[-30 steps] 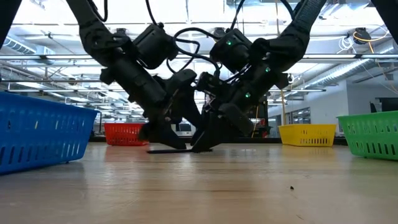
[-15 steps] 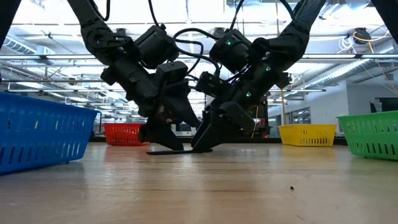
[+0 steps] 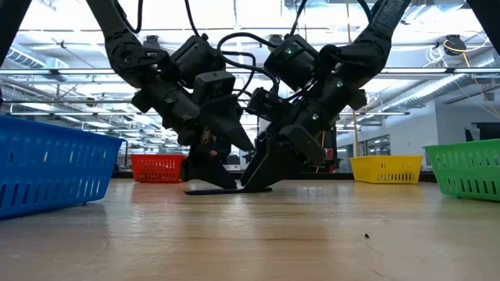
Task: Pick & Place Travel size toiletries
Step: Put the black comb into the orange basket
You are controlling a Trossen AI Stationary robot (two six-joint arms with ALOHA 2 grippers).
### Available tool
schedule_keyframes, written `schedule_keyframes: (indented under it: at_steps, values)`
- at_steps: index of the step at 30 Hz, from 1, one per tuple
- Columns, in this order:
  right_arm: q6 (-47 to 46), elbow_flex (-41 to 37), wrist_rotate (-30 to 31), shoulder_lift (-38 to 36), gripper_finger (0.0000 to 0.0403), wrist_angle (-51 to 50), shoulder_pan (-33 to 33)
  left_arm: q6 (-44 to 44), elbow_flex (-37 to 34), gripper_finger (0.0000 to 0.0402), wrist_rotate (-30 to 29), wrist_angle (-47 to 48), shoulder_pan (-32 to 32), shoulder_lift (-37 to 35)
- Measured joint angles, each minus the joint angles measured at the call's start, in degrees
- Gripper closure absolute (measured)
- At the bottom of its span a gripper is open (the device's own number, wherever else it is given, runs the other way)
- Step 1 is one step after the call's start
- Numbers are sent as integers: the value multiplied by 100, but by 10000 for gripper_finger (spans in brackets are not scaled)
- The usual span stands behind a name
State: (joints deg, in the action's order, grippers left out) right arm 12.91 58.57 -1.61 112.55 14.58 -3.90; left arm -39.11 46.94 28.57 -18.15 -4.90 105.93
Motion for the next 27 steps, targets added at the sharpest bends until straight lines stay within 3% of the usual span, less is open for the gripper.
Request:
schedule_keyframes:
  at_steps: [3, 8, 15, 19, 23, 27]
  values:
    - [-3, 0, 36, 0, 124, 13, 0, -37, 6, 52, 163, -92, -42, 0]
    - [-38, 4, 340, 24, 124, 96, -33, -107, 50, 53, 964, -627, -55, -76]
    - [1, 11, 316, 22, 124, 102, -33, -266, 59, 53, 1089, -699, -71, -68]
    - [195, 11, 637, -189, 124, -222, -10, -120, 57, 53, 936, -353, -53, -66]
    - [359, 4, 1372, -724, 124, -776, 55, 105, 54, 53, 774, -388, -76, -65]
    - [47, 10, 1875, -1288, 124, -1573, 4, 256, 72, 53, -147, -612, -254, -66]
